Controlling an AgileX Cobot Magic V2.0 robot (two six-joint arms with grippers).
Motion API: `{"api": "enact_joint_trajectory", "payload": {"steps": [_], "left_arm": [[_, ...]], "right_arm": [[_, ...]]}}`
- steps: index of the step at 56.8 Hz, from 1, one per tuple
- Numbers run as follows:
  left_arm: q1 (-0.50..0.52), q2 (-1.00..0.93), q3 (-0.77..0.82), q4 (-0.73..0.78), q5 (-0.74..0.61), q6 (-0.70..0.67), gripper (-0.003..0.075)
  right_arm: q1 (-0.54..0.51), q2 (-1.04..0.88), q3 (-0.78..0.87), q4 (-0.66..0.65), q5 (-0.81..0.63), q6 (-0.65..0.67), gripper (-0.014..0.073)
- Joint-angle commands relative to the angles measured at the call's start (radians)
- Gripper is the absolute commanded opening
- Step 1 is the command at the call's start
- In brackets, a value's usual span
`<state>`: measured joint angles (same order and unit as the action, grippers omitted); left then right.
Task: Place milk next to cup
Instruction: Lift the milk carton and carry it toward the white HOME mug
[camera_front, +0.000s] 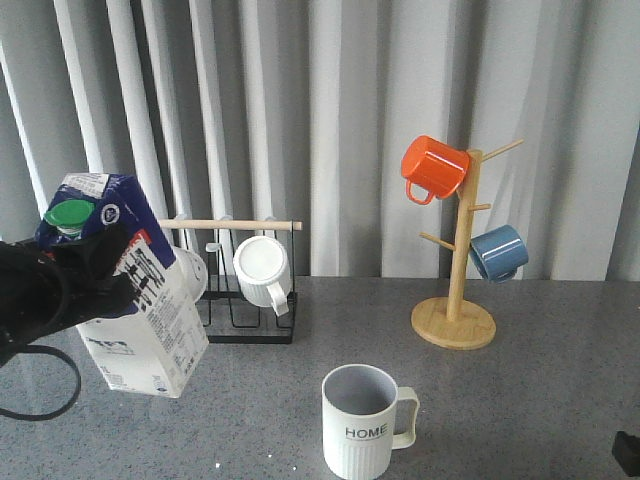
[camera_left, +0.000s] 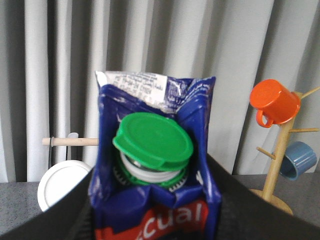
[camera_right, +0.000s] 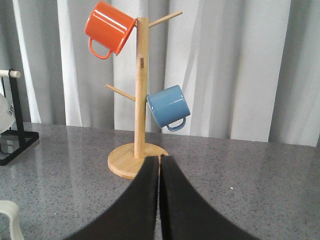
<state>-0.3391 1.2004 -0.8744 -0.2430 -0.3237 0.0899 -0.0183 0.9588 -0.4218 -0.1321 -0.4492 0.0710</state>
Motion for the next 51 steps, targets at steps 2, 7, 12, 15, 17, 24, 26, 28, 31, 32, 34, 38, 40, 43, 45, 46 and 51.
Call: {"api": "enact_joint_trajectory", "payload": {"steps": [2,7,12,15,17,24,26,28,31,32,34,38,40,43,45,46,51], "left_arm": [[-0.047,0.013,-0.054,-0.012,-0.067,0.032,0.0146],[-0.085,0.037,-0.069,-0.017,-0.074,0.065,0.0146],[-0.119,0.069,-0.070,-0.045,-0.104,0.081,0.0146],[-0.141,0.091,-0.070,-0.079,-0.121,0.091,0.0146],[-0.153,0.106,-0.070,-0.099,-0.129,0.107,0.0146],[-0.195,0.158,-0.070,-0.181,-0.166,0.179,0.0146],[-0.208,0.172,-0.071,-0.214,-0.184,0.205,0.0146],[-0.222,0.186,-0.071,-0.249,-0.207,0.230,0.0146],[-0.242,0.205,-0.071,-0.297,-0.239,0.271,0.0146],[-0.250,0.213,-0.071,-0.318,-0.254,0.289,0.0146],[-0.265,0.226,-0.071,-0.353,-0.281,0.318,0.0146],[-0.292,0.255,-0.085,-0.420,-0.307,0.376,0.0146],[-0.303,0.271,-0.099,-0.449,-0.311,0.406,0.0146],[-0.318,0.296,-0.124,-0.492,-0.312,0.454,0.0146],[-0.326,0.311,-0.141,-0.521,-0.312,0.482,0.0146],[-0.329,0.317,-0.147,-0.533,-0.312,0.493,0.0146],[-0.346,0.350,-0.188,-0.614,-0.328,0.551,0.0146]], "right_arm": [[-0.007,-0.014,-0.026,0.002,-0.078,-0.004,-0.0006],[-0.007,-0.014,-0.026,0.002,-0.078,-0.004,-0.0006],[-0.007,-0.014,-0.026,0.002,-0.078,-0.004,-0.0006],[-0.007,-0.014,-0.026,0.002,-0.078,-0.004,-0.0006],[-0.007,-0.014,-0.026,0.002,-0.078,-0.004,-0.0006],[-0.007,-0.014,-0.026,0.002,-0.078,-0.004,-0.0006],[-0.007,-0.014,-0.026,0.002,-0.078,-0.004,-0.0006],[-0.007,-0.014,-0.026,0.002,-0.078,-0.004,-0.0006],[-0.007,-0.014,-0.026,0.002,-0.078,-0.004,-0.0006],[-0.007,-0.014,-0.026,0.002,-0.078,-0.004,-0.0006],[-0.007,-0.014,-0.026,0.002,-0.078,-0.004,-0.0006],[-0.007,-0.014,-0.026,0.002,-0.078,-0.004,-0.0006],[-0.007,-0.014,-0.026,0.002,-0.078,-0.004,-0.0006],[-0.007,-0.014,-0.026,0.002,-0.078,-0.004,-0.0006],[-0.007,-0.014,-0.026,0.002,-0.078,-0.004,-0.0006],[-0.007,-0.014,-0.026,0.002,-0.078,-0.004,-0.0006],[-0.007,-0.014,-0.026,0.002,-0.078,-0.004,-0.0006]]}}
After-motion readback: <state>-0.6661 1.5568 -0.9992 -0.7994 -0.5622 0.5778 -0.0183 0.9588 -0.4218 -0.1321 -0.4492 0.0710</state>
